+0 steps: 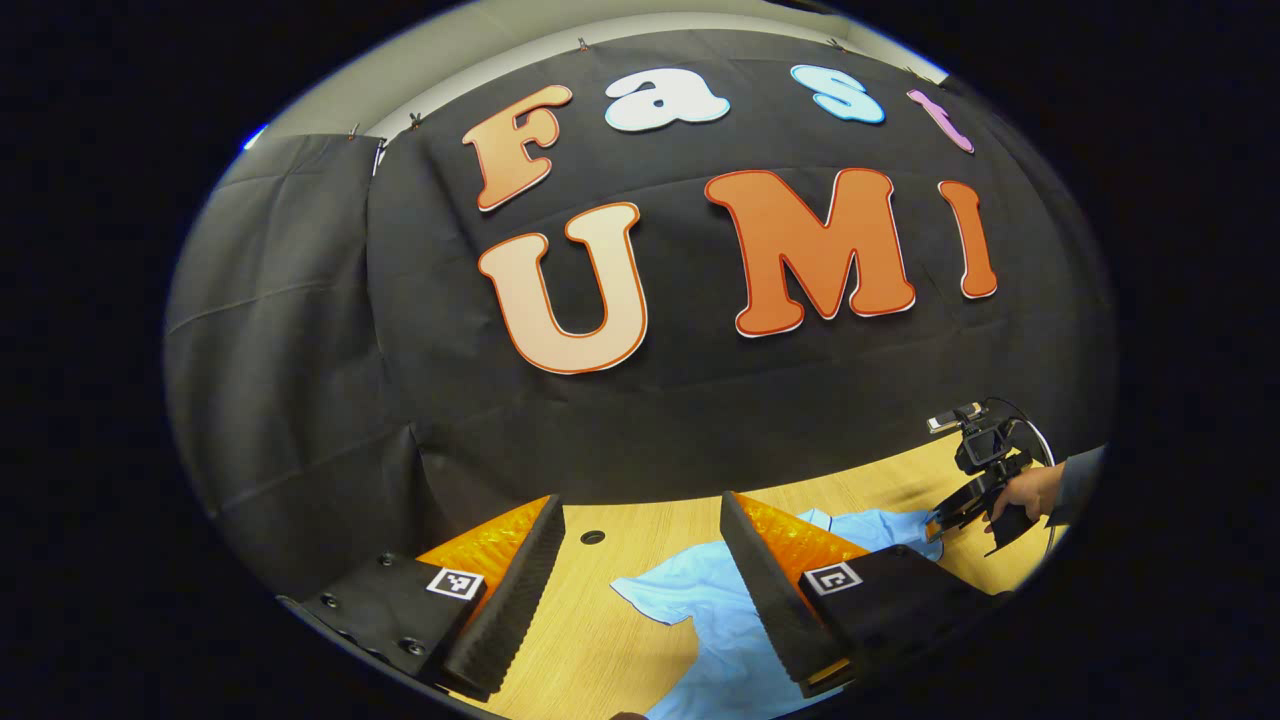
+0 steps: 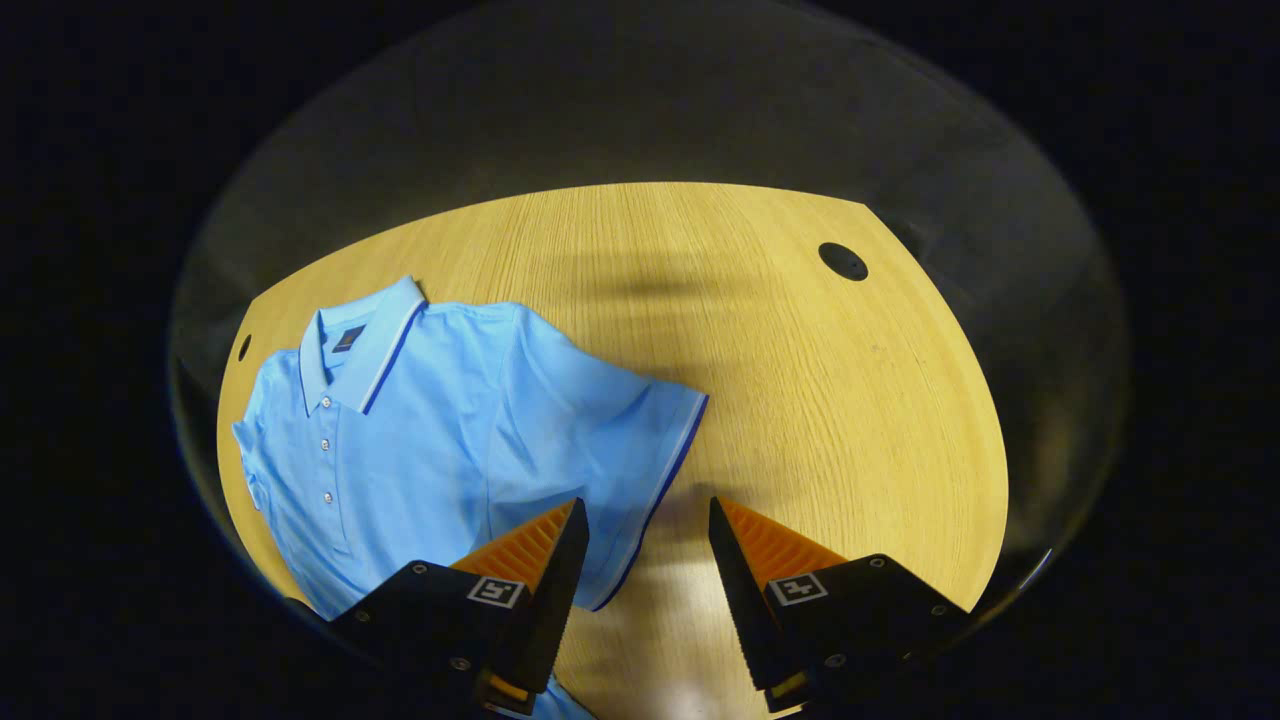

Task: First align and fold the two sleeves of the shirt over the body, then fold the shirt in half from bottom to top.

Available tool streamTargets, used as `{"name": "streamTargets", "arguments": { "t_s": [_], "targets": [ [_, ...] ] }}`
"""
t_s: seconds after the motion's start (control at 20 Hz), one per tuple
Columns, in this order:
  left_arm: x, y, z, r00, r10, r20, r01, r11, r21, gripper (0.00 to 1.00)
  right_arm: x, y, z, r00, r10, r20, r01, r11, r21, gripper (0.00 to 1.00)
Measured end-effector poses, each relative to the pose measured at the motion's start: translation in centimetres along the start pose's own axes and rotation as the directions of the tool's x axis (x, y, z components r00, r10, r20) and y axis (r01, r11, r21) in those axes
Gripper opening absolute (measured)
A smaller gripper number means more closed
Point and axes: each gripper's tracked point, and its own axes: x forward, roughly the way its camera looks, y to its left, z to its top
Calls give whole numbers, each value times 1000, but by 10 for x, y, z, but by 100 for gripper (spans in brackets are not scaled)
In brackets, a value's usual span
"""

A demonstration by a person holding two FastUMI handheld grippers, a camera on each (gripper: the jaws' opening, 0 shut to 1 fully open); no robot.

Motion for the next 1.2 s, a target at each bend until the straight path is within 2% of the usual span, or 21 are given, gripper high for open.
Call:
{"name": "streamTargets", "arguments": {
  "t_s": [0.15,0.25,0.35,0.5,0.65,0.8,0.95,1.2],
  "targets": [
    [-3,-2,2,1000,4,-3,-4,1000,15,100,6,8,1,1000,0,-8,0,1000,17,69],
    [-2,-4,3,1000,6,-5,-6,1000,22,100,8,8,3,1000,-2,-3,2,1000,29,60],
    [-4,-3,2,1000,9,-8,-9,1000,26,100,8,17,3,1000,18,-7,-17,999,52,43],
    [-4,-5,3,1000,11,-12,-11,1000,25,100,10,17,7,1000,7,4,-7,996,93,13],
    [-7,-4,4,1000,16,-10,-16,999,28,100,11,18,10,999,41,16,-43,986,160,6],
    [-7,-3,-2,999,28,-23,-27,999,27,100,2,24,22,990,120,71,-133,965,224,4],
    [-7,-3,-5,999,36,-38,-35,999,19,100,-18,35,43,972,173,159,-206,952,227,3],
    [-9,-2,-6,998,35,-42,-34,999,25,100,-40,74,59,941,261,216,-298,941,161,3]
  ]
}}
